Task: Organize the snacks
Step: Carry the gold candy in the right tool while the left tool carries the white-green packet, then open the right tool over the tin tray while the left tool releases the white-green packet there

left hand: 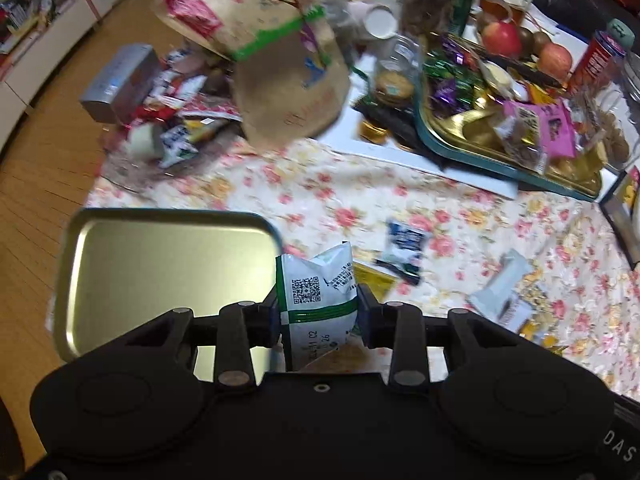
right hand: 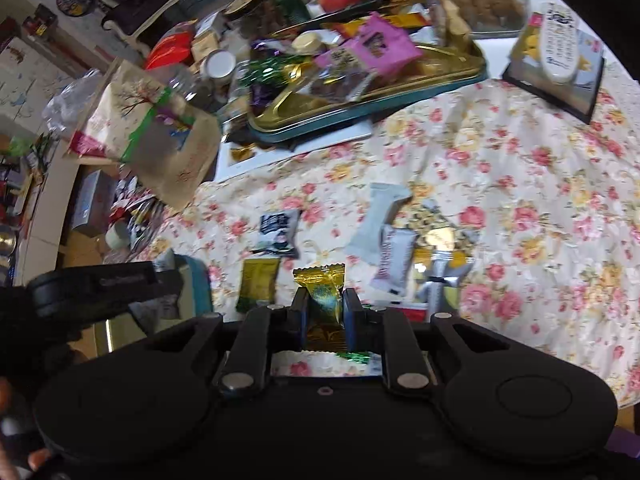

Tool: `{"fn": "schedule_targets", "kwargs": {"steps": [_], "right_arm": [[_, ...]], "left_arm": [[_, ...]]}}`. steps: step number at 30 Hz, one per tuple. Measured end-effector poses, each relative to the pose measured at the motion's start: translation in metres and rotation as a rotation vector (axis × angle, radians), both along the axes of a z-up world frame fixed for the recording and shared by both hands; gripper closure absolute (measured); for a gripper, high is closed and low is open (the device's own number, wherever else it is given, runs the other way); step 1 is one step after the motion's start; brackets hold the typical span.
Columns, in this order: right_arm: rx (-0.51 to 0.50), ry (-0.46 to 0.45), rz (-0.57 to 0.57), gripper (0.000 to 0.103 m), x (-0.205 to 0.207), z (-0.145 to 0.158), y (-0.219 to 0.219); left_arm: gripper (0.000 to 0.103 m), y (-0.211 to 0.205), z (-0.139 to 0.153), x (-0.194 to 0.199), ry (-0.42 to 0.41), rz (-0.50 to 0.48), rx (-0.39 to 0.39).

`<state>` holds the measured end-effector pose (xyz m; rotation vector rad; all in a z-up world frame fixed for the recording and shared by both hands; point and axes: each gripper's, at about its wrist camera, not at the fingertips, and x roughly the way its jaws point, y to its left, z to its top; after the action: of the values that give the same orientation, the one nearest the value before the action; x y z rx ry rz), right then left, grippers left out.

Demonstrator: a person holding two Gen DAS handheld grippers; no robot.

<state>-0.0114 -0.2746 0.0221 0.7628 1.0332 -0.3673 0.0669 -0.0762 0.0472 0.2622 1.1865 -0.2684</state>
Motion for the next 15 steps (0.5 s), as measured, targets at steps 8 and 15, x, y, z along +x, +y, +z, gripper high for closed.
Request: {"fn": "schedule_targets", "kwargs": {"steps": [8, 15], "right_arm": [[-0.019, 0.025, 0.12, 0.084, 0.029, -0.013, 0.04], [-0.019, 0.052, 0.221, 0.084, 0.059, -0.023, 0.082]], "left_arm": [[0.059, 0.052, -0.002, 0.035, -0.019, 0.106, 0.078], [0.058, 0.078, -0.01, 0.057, 0.049, 0.181, 0.061]]}}
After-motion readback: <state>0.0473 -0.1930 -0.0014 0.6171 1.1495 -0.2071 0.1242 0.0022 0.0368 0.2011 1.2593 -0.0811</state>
